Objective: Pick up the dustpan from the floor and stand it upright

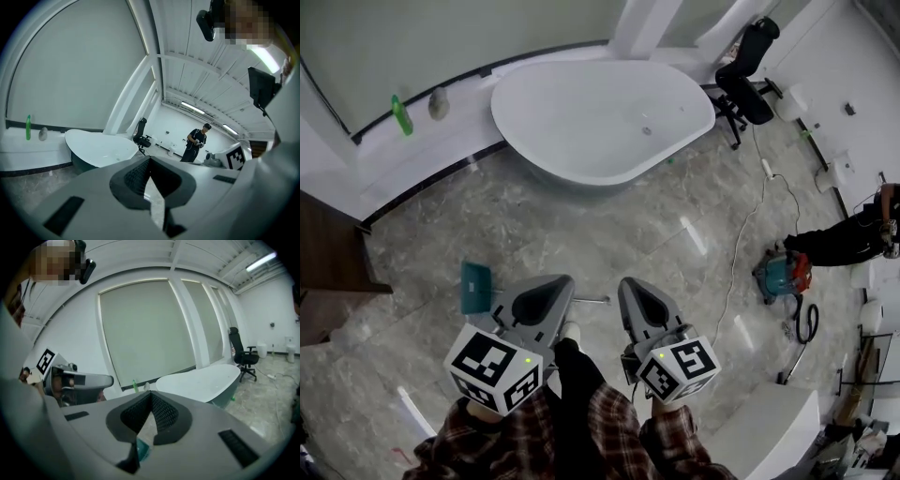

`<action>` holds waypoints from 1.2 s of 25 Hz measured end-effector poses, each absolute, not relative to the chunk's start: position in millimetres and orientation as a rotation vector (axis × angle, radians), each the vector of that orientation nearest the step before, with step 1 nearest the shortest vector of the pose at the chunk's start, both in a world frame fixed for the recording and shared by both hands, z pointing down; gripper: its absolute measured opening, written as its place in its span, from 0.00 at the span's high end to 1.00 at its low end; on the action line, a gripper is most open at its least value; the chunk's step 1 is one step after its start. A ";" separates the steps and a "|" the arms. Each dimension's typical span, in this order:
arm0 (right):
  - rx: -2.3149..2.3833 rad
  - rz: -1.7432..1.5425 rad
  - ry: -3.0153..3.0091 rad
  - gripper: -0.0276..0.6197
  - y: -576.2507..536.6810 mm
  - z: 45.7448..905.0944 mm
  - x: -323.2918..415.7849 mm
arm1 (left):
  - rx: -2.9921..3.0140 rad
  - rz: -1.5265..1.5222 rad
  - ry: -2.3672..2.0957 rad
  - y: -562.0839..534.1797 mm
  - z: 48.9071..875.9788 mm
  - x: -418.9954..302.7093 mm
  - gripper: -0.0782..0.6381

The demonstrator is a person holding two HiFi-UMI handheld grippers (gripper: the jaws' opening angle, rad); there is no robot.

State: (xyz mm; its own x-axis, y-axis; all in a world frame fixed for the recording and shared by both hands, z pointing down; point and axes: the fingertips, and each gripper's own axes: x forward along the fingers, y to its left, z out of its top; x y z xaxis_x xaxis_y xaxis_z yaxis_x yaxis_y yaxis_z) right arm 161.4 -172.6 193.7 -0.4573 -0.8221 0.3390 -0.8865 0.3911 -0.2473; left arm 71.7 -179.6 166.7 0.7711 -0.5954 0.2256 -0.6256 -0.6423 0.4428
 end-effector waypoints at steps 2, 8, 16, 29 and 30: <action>1.500 0.530 -2.450 0.94 -174.9 200.9 163.0 | 2.453 0.073 -0.913 -183.6 166.3 76.4 0.88; 1.514 0.570 -2.413 0.94 -179.0 203.6 189.3 | 2.448 0.069 -0.930 -186.4 158.6 99.8 0.88; 1.457 0.699 -2.387 0.77 -187.8 252.1 212.2 | 2.401 0.156 -0.953 -187.6 194.3 108.0 0.88; 1.353 0.791 -2.114 0.61 -188.8 445.1 276.2 | 2.328 0.283 -0.808 -185.5 322.8 156.9 0.88; 1.355 0.806 -2.088 0.61 -187.5 463.6 280.8 | 2.325 0.290 -0.789 -185.1 335.8 161.1 0.88</action>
State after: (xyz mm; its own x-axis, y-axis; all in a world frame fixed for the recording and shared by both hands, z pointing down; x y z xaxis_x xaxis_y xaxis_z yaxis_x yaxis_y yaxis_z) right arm 280.8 -187.5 463.6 -0.3650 -0.6166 0.6975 -0.9253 0.3228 -0.1988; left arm 161.1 -185.1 335.8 0.7937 -0.4630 0.3945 -0.6083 -0.6027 0.5165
